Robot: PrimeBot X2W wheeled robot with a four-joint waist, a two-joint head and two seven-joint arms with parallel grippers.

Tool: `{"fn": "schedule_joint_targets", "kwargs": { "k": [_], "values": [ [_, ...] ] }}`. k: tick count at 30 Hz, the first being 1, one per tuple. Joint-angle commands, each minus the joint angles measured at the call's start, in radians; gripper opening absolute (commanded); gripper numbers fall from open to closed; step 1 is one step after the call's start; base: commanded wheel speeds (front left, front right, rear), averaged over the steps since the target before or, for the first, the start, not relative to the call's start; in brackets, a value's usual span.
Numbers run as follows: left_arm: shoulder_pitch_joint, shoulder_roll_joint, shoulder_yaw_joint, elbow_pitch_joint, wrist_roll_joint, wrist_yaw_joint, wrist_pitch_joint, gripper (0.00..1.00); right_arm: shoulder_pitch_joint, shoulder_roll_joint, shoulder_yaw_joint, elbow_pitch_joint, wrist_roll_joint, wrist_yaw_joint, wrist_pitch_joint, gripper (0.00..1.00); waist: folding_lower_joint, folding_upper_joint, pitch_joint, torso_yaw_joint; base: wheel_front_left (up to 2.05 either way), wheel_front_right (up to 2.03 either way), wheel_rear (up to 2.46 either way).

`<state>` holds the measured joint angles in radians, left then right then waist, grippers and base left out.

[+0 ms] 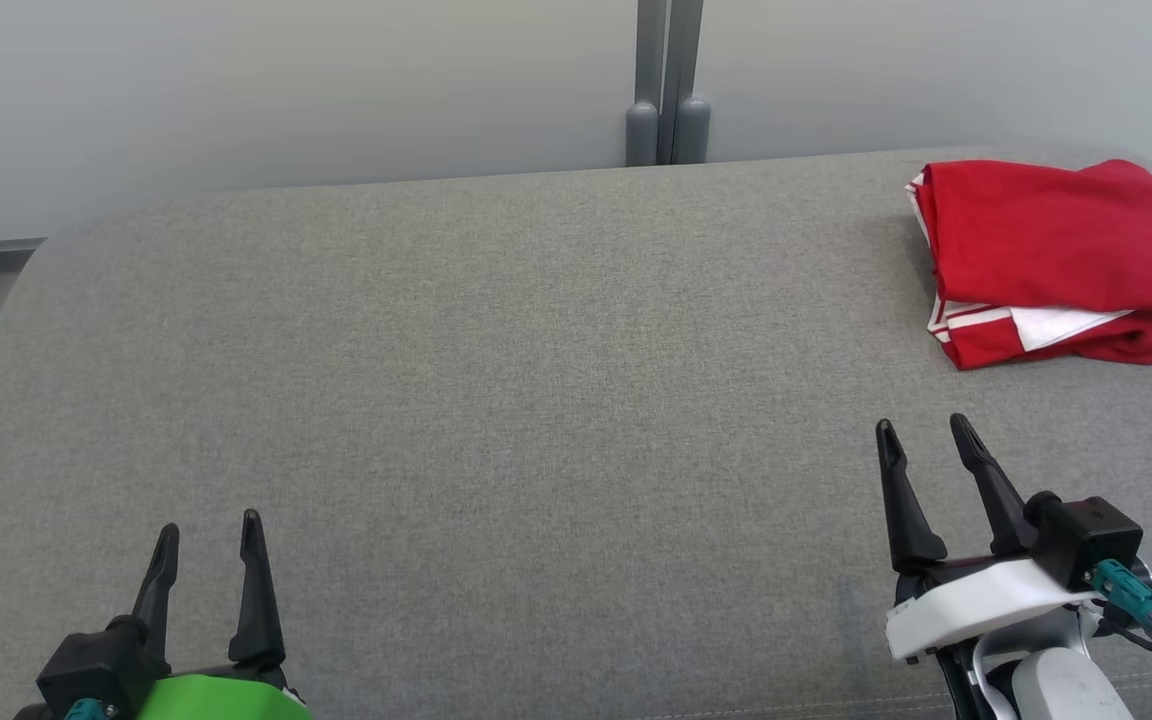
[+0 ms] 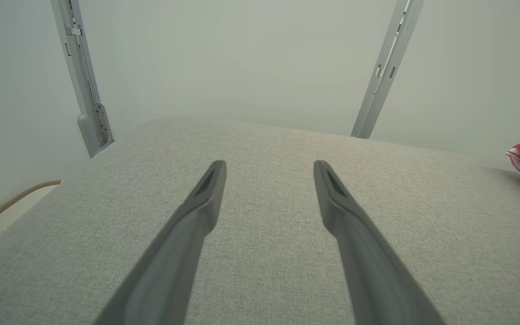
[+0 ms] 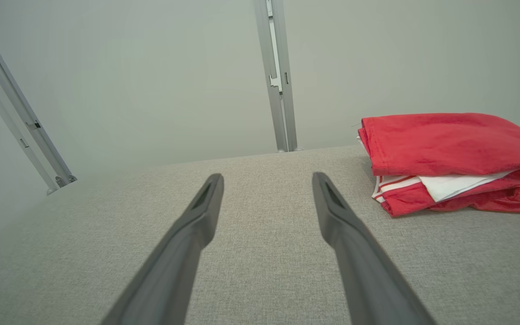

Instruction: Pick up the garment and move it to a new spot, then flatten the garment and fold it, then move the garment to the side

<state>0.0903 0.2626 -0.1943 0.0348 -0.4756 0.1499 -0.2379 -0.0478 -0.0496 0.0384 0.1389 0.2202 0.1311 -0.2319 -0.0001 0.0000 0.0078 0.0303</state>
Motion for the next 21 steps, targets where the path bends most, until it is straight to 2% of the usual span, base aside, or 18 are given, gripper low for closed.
{"fn": "schedule_joint_targets", "kwargs": {
  "k": [1, 12, 13, 17, 21],
  "values": [
    [0.012, 0.005, 0.0, -0.006, -0.006, 0.004, 0.001, 1.0, 0.005, -0.002, 0.0, -0.005, 0.005, -0.001, -0.005, 1.0, 0.0001, 0.0, 0.001, 0.001, 0.0, 0.0, 0.0],
    [0.01, 0.012, -0.001, -0.008, -0.013, 0.009, 0.007, 1.0, -0.008, -0.003, 0.007, -0.009, 0.0, -0.001, -0.007, 1.0, 0.0001, 0.0, 0.007, 0.003, 0.0, 0.0, 0.0],
    [0.002, 0.004, -0.002, -0.006, -0.01, 0.005, 0.006, 0.0, -0.001, 0.0, 0.007, -0.005, 0.004, 0.0, 0.0, 0.0, 0.0001, 0.0, 0.007, 0.003, 0.0, 0.0, 0.0],
    [0.005, -0.008, -0.009, 0.027, -0.013, 0.004, 0.008, 0.0, 0.016, 0.005, 0.008, 0.027, 0.009, 0.0, 0.002, 0.0, 0.0001, 0.0, 0.007, 0.003, 0.0, 0.0, 0.0],
    [-0.001, -0.02, -0.003, 0.032, -0.072, -0.008, 0.018, 0.0, 0.019, 0.0, -0.002, 0.028, 0.086, 0.0, 0.021, 0.0, 0.0001, 0.0, 0.006, 0.002, 0.0, 0.0, 0.0]
  ]
}}
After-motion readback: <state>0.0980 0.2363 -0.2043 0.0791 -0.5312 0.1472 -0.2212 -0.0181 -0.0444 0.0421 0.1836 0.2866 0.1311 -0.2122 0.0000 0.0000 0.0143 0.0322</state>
